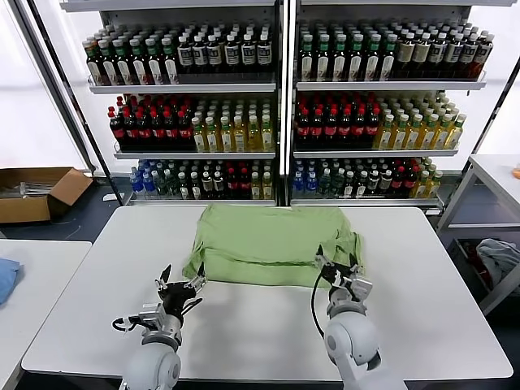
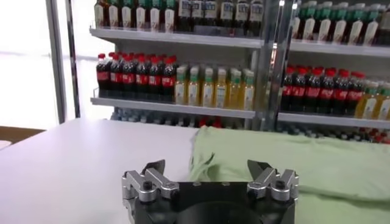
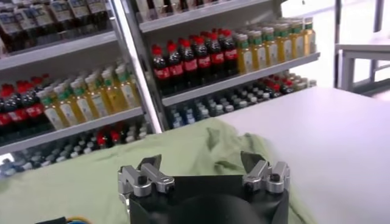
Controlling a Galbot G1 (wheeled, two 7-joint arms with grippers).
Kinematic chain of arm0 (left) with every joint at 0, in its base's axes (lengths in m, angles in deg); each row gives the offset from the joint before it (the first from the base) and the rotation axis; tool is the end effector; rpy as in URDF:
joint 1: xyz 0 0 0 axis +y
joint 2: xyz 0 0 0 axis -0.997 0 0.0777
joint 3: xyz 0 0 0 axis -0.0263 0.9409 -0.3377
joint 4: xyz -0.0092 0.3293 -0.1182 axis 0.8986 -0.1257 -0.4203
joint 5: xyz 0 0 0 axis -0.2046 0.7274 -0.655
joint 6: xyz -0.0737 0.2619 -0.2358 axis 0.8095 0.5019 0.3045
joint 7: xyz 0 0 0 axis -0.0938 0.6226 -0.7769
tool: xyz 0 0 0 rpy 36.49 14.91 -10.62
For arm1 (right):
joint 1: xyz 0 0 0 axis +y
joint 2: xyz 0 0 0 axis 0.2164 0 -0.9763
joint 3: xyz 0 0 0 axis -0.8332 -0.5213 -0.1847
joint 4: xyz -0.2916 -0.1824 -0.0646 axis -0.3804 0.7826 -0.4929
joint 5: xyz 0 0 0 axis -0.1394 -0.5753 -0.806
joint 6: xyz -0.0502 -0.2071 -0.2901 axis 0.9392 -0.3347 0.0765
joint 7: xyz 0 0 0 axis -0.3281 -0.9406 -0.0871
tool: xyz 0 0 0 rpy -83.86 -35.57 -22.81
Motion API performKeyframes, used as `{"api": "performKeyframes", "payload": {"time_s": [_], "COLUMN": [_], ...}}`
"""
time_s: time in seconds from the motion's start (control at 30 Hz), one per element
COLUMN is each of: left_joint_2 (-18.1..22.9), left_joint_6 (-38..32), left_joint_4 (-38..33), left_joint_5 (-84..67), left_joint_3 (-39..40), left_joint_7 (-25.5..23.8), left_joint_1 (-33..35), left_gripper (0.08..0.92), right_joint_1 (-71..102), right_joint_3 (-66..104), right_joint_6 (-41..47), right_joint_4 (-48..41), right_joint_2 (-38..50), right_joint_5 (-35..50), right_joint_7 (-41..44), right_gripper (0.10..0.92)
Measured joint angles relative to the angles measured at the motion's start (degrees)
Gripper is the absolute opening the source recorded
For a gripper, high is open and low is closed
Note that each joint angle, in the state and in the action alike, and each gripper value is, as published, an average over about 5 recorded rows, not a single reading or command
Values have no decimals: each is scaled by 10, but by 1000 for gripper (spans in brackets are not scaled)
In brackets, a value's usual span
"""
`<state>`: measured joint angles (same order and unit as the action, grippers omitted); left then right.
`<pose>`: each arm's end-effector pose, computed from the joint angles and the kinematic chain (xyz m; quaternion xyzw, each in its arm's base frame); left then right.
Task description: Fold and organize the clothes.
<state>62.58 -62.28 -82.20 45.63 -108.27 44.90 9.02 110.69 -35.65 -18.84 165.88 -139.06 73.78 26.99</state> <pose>0.2772 0.0118 -0.3215 0.0133 -0.9914 0.0315 0.1261 0.2935 0.0327 -0.2785 -0.1029 -0.9786 -0.0911 0.1529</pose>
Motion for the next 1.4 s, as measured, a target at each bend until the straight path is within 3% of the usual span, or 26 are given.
{"api": "performKeyframes", "payload": {"time_s": [0.5,1.4], "left_joint_2": [-13,-36], "left_joint_6": [23,38], "left_joint_4": [10,86], "left_joint_5": [20,27], "left_joint_3": [-10,-7], "left_joint_7": [5,-1], "left_joint_1": [-4,-54], "left_gripper": [823,823], "right_joint_1": [30,1], "right_joint_3": [11,18], "right_joint_6": [55,86], "right_joint_4": [18,-46], "right_joint_2": [9,-3], "right_joint_5": [-34,-54], "right_joint_7": [-21,-30], "right_gripper": [823,823]}}
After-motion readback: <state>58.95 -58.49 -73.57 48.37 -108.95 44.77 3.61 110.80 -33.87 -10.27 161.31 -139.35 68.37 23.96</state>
